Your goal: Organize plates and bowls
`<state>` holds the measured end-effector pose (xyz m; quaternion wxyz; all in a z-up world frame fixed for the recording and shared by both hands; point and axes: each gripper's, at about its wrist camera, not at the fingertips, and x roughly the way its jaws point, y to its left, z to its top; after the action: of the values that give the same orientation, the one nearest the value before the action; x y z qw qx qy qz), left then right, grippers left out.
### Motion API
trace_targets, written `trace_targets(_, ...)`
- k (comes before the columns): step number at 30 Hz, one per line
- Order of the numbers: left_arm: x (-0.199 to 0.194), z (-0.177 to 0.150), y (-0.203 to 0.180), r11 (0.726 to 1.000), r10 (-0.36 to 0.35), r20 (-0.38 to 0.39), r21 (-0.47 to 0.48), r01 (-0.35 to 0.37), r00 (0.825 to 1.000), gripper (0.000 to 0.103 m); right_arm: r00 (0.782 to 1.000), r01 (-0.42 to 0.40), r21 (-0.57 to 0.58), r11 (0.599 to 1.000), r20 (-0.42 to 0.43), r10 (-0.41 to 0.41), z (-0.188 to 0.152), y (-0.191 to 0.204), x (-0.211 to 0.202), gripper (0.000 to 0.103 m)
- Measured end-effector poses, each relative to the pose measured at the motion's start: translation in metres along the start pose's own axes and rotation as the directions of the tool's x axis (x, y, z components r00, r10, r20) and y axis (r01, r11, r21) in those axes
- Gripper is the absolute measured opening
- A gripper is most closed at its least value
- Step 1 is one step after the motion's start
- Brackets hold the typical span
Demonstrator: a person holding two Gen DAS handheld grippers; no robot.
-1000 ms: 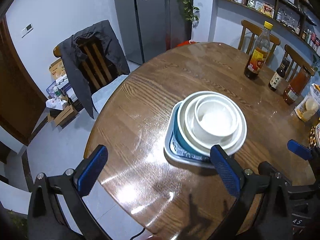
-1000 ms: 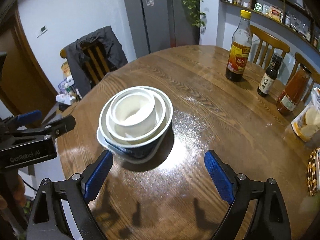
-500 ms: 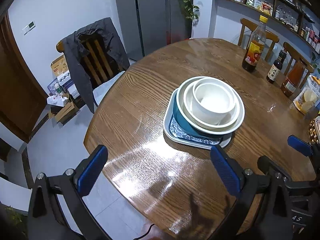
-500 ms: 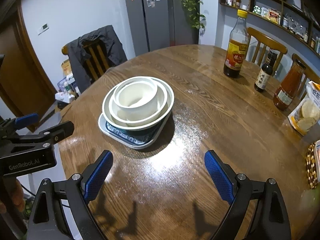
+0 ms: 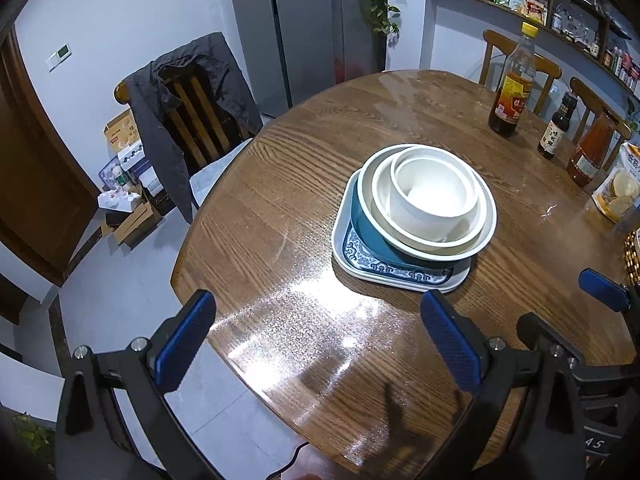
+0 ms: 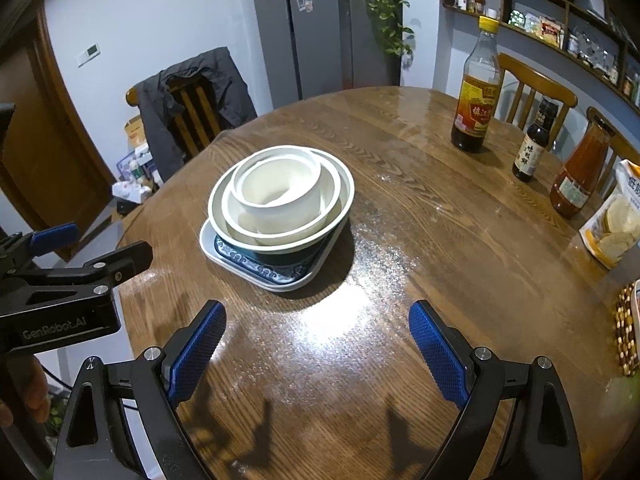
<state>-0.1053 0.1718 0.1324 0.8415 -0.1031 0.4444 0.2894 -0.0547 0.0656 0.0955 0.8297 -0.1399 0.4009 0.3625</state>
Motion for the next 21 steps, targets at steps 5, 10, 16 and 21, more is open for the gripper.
trace_targets(5,0.0022,0.0000,-0.0005,1.000,-0.001,-0.008,0.004,0.001,1.000,0.102,1.000,-0.006,-0.006,1.000,-0.004,0.006,0.0018,0.0019,0.0025,0.093)
trace_targets(10,0.0035,0.0001,-0.0008,1.000,-0.002,-0.012,0.002,0.002,1.000,0.102,1.000,-0.014,-0.010,1.000,-0.009,0.014,0.0036,0.0027,0.0046,0.093)
trace_targets(16,0.0066,0.0018,-0.0038,1.000,-0.004,-0.018,0.011,0.004,1.000,0.102,1.000,-0.016,-0.013,1.000,-0.012,0.016,0.0054,0.0025,0.0061,0.093)
trace_targets(21,0.0101,0.0036,-0.0050,1.000,0.000,-0.016,0.020,0.000,1.000,0.102,1.000,-0.006,-0.018,1.000,-0.022,0.006,0.0080,0.0036,0.0091,0.093)
